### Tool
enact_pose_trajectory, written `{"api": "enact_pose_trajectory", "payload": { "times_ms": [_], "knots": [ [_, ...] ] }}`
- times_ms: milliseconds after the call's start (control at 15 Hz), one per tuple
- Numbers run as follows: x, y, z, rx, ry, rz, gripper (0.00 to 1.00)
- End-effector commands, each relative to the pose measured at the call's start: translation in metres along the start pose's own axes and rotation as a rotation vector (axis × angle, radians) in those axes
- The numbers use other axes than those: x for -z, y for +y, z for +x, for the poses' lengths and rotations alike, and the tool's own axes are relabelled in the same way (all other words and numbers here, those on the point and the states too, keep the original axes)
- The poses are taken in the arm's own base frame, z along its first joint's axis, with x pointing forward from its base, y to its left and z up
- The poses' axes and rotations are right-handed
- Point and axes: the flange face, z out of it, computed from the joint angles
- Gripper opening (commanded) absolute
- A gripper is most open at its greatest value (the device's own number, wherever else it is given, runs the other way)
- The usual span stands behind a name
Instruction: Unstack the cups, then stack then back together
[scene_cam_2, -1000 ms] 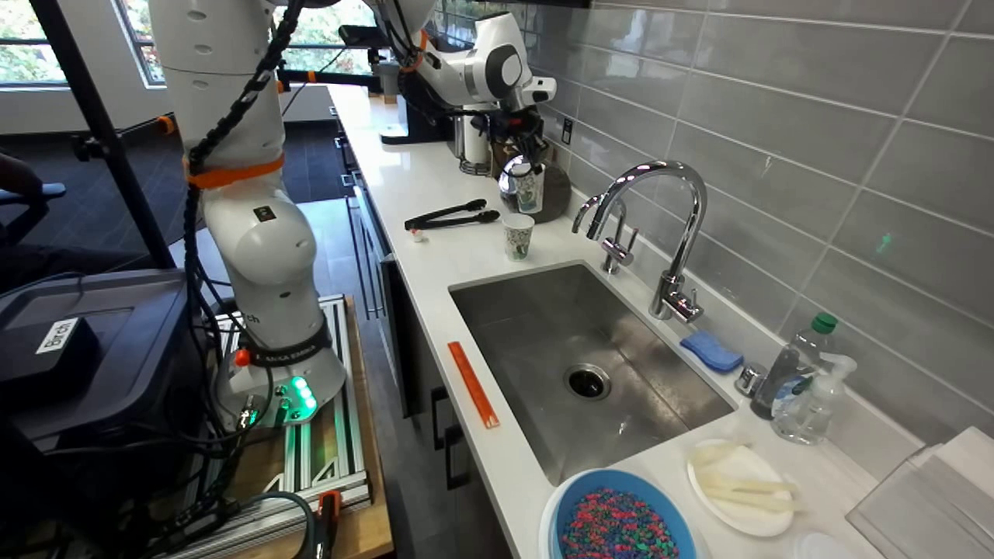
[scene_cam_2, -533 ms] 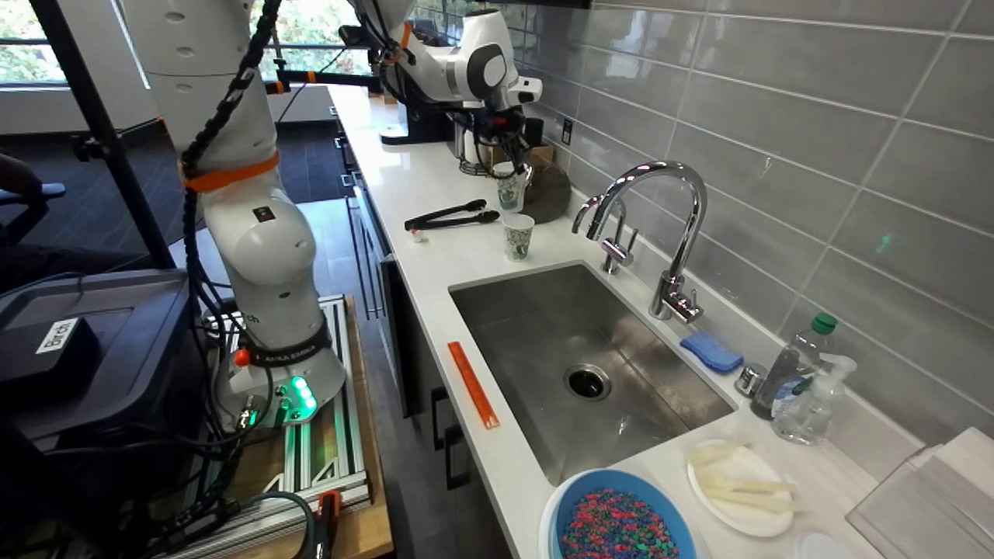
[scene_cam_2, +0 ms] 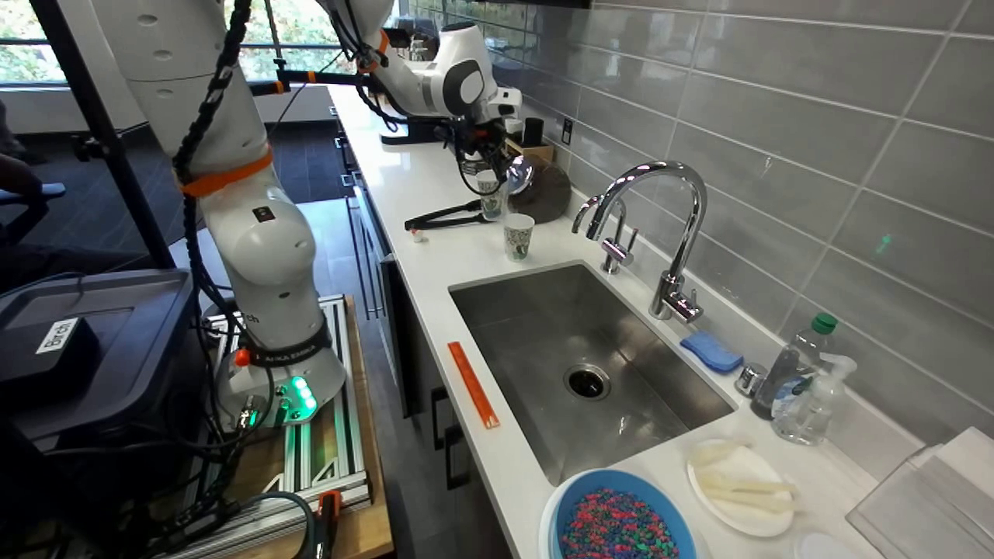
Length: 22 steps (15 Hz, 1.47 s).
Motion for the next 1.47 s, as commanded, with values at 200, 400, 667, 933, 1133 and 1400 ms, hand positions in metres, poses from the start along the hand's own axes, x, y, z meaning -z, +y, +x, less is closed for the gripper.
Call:
{"api": "enact_pose_trajectory", "payload": {
  "times_ms": [200,400,667,933,1133,1400],
  "knots": [
    [-0.031,-0.002,-0.055,0.079,0.022,0.047,0.01],
    [-0.047,0.000,-0.072,0.093,-0.008,0.050,0.01],
    [-0.066,0.001,-0.086,0.105,-0.047,0.056,0.01],
    [-0.082,-0.008,-0.092,0.135,-0.073,0.082,0.01],
    [-0.092,-0.013,-0.096,0.149,-0.086,0.103,0.01],
    [-0.098,-0.019,-0.098,0.161,-0.086,0.130,0.36]
  ]
}}
